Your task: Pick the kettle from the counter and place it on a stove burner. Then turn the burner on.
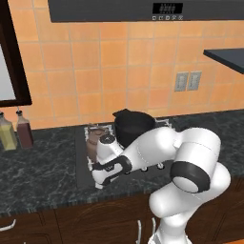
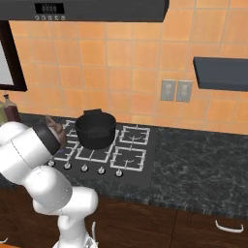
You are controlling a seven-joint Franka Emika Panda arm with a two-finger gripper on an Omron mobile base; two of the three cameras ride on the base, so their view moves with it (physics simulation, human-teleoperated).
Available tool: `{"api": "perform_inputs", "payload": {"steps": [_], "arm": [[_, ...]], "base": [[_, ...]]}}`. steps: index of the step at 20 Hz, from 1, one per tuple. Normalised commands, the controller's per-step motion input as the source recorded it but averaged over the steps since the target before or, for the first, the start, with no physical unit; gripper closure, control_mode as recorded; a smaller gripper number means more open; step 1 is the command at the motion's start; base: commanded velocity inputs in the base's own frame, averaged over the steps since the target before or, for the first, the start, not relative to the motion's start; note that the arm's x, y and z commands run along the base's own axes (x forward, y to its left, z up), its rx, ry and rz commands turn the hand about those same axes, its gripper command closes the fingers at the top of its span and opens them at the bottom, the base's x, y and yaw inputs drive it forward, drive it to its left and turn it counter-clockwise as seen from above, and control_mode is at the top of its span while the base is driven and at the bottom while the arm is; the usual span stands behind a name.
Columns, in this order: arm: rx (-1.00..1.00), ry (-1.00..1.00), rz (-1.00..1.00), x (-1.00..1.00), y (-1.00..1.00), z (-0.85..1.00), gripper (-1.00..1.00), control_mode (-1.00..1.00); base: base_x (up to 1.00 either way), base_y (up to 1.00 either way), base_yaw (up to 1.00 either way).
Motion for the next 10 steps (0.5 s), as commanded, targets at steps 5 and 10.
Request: {"api": "perform_inputs", "payload": {"steps": [5,10], "arm": [[-0.01,0.00,0.15,-0.11,0.39,0.10,-1.00,-1.00],[-0.03,0.00,0.10,-0.13,0.36,0.35,-1.00,-1.00]], "base": [[0.00,0.00,0.00],[0.00,0.00,0.00]]}}
